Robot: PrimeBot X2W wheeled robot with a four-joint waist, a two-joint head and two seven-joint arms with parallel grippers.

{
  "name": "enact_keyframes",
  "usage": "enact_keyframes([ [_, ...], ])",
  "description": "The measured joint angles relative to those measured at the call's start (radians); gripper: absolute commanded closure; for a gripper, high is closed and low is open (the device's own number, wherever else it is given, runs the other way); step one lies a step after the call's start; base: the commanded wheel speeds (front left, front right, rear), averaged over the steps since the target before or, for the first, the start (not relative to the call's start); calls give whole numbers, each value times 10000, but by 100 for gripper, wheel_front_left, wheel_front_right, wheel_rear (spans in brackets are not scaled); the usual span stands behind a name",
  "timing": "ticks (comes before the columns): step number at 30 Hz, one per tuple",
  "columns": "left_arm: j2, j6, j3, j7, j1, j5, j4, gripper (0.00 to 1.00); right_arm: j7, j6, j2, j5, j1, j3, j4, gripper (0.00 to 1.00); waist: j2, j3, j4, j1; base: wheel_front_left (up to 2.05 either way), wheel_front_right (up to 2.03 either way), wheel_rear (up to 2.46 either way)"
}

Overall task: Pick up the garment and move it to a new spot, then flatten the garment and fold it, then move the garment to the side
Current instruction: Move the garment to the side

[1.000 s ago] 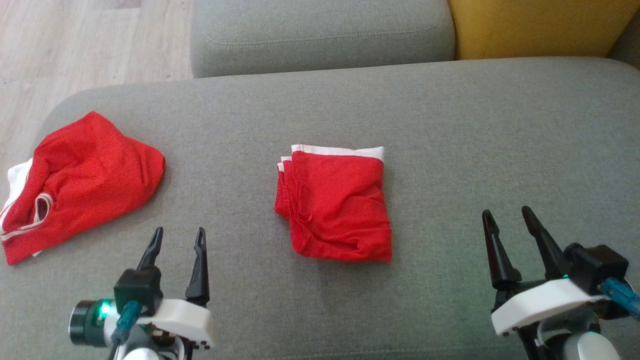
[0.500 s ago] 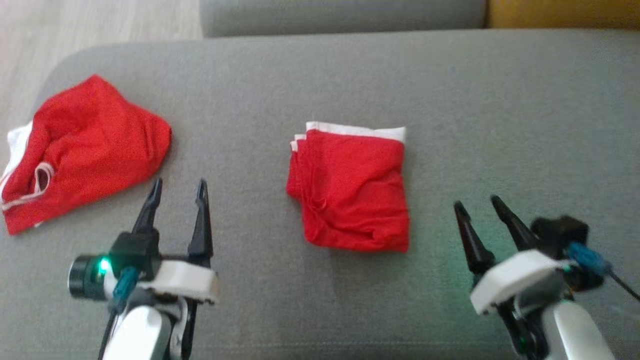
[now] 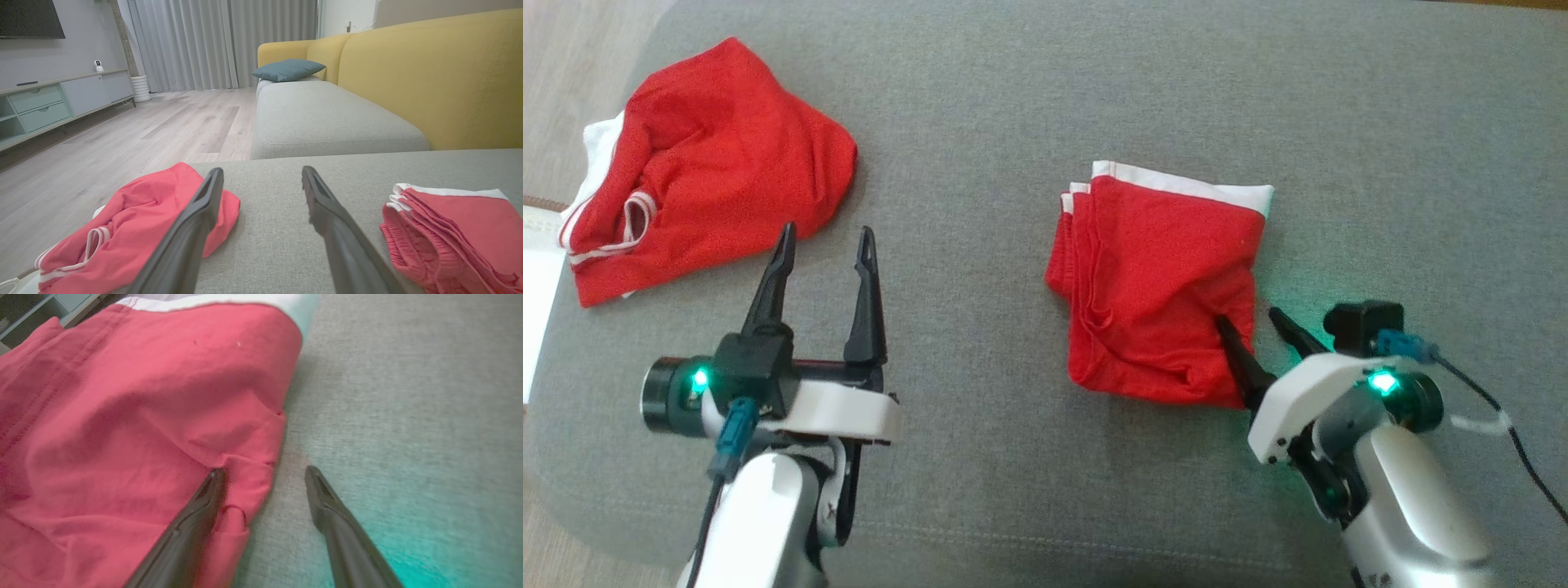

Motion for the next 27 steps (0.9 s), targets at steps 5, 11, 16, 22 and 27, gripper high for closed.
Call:
enact_keyframes([
  [5, -140, -90, 119, 0, 12, 119, -67, 0, 71, 0, 2, 270, -512, 245, 529, 100, 0, 11, 44, 0, 0, 0, 0],
  [11, -136, -167, 313, 0, 46, 320, -69, 0, -130, 0, -10, 314, -505, 616, 537, 100, 0, -46, -208, 0, 0, 0, 0],
  [16, -119, -222, 380, -2, 203, 405, -94, 0, -130, 0, -295, 52, -364, 1062, 153, 100, 0, -137, -840, 0, 0, 0, 0],
  [22, -121, -389, 368, -2, 328, 470, -117, 0, 159, 0, -1139, -109, -288, 1244, -449, 100, 0, -225, -1964, 0, 0, 0, 0],
  [27, -148, -610, 234, -2, 230, 573, -117, 0, 290, 0, -1695, -104, -241, 1131, -619, 100, 0, -222, -2920, 0, 0, 0, 0],
])
